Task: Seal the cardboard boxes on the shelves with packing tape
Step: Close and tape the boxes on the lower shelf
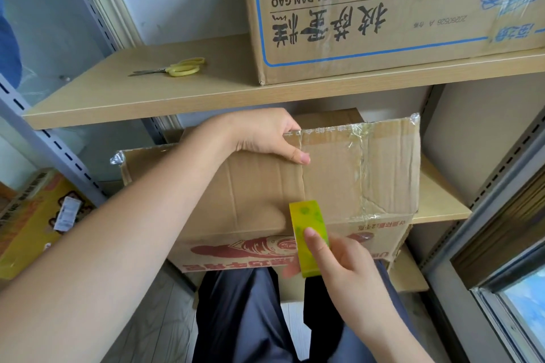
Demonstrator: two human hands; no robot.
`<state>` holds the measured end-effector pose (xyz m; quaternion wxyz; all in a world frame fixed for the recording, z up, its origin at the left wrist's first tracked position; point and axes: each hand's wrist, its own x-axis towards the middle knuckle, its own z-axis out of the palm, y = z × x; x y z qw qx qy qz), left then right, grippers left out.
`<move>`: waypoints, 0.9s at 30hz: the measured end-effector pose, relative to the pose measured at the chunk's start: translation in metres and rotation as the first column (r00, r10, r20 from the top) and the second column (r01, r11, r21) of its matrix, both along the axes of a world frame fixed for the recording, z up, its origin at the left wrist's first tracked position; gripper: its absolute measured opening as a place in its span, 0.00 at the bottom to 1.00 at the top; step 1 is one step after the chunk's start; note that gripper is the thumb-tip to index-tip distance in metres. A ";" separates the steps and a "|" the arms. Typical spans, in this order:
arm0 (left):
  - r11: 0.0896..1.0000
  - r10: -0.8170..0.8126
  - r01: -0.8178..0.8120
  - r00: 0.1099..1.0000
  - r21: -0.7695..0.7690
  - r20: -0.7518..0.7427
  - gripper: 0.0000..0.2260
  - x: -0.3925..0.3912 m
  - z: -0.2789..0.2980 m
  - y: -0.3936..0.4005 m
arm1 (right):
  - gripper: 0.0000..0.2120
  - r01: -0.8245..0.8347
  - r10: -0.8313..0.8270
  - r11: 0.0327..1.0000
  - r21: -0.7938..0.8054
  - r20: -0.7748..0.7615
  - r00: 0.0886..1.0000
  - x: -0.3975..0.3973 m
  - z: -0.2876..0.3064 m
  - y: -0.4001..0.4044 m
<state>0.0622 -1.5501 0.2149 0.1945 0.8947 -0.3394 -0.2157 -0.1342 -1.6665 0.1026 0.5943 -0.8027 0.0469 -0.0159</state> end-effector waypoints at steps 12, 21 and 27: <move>0.998 0.025 -0.024 0.999 0.055 -0.021 0.09 0.025 -0.034 0.003 | 0.26 -0.030 0.051 0.997 0.078 -0.286 0.957 -0.012 -0.024 0.001; 0.998 -0.006 -0.024 0.906 0.066 0.423 0.28 0.005 -0.081 -0.003 | 0.28 0.058 -0.028 0.995 0.084 -0.318 0.948 0.011 -0.033 0.009; 0.983 -0.176 0.131 0.867 0.128 0.466 0.25 -0.062 -0.150 0.022 | 0.31 0.101 -0.026 0.973 0.206 -0.339 0.941 0.025 -0.034 0.007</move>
